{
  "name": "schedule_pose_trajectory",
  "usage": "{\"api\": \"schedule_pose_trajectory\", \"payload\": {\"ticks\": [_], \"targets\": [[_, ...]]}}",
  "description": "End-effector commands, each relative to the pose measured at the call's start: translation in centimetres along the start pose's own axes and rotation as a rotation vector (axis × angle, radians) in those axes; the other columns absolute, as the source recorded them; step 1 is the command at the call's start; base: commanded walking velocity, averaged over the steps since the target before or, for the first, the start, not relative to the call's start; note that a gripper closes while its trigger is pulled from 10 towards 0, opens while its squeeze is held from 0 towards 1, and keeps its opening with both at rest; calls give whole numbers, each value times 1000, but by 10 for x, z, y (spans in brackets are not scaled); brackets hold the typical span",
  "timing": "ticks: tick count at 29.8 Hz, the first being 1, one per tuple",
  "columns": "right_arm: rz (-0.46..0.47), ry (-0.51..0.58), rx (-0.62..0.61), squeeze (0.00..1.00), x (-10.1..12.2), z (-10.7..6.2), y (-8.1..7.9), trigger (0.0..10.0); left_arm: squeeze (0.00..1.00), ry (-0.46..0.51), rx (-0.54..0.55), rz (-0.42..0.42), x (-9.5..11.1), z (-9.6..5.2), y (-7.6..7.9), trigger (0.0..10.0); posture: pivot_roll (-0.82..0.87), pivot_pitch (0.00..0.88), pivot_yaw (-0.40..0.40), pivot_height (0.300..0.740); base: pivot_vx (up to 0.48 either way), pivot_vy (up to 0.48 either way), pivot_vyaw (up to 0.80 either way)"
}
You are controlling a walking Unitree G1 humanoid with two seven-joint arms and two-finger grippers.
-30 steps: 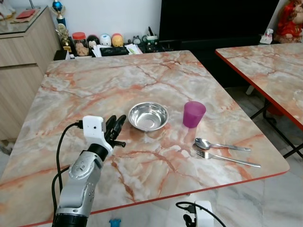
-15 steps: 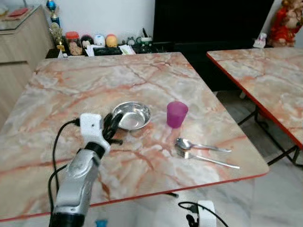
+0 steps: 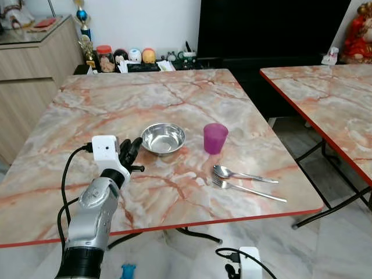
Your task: Setting the table
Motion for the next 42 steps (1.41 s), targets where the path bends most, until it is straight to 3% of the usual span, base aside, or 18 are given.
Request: {"api": "schedule_pose_trajectory", "payload": {"ticks": [1,4,7,8,13,17,18,29,30,31,32,36,37,42], "targets": [[-1,-3,-7,0,0,0,3,10000,0,-35,7,-12,-2,5,0,10000,157,0,-49,728,0,0,0],[-3,-4,-9,0,0,0,3,10000,0,-56,53,-92,0,20,0,10000,157,0,-52,728,0,0,0],[-3,-4,-9,0,0,0,3,10000,20,-59,61,-101,0,23,0,10000,157,0,-52,728,0,0,0],[-7,-4,-8,0,1,0,3,10000,1000,-73,143,-209,5,39,-2,10000,153,0,-53,728,0,0,0],[-5,-3,-8,0,1,0,3,10000,1000,-91,164,-231,8,53,4,10000,150,0,-50,728,0,0,0],[-3,-2,-9,0,1,0,2,10000,1000,-100,142,-316,10,64,14,10000,146,0,-46,728,0,0,0],[-1,-3,-9,0,1,0,2,10000,0,-111,142,-305,9,66,15,10000,146,0,-46,728,0,0,0],[0,-3,-9,0,1,0,2,10000,0,-105,210,-274,5,69,10,10000,146,0,-42,728,0,0,0],[0,-3,-9,0,1,0,2,10000,933,-102,215,-271,6,69,10,10000,144,0,-42,728,0,0,0],[-1,-3,-9,0,1,0,2,10000,933,-100,218,-269,6,69,9,10000,144,0,-42,728,0,0,0],[-1,-2,-9,0,1,0,2,10000,1000,-103,223,-268,5,70,10,10000,143,0,-42,728,0,0,0],[0,-2,-10,0,1,0,2,10000,976,-122,235,-270,1,70,10,10000,141,0,-42,728,0,0,0],[1,-2,-11,0,1,0,2,10000,0,-125,236,-272,0,70,10,10000,140,0,-43,728,0,0,0],[-1,-2,-11,0,1,0,2,10000,0,-150,220,-271,-5,70,12,10000,141,0,-43,728,0,0,0]]}}
Point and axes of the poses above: a point about 5 cm out from each wrist's last joint towards the gripper, its own z axis pointing out of the wrist towards the gripper, its own x axis along the axis of the wrist's last joint, y = z × x, the point moved 2 cm from there along z, pointing out of the wrist towards the gripper, and after that the axes turned 1 degree about z, right-handed, at the moved point
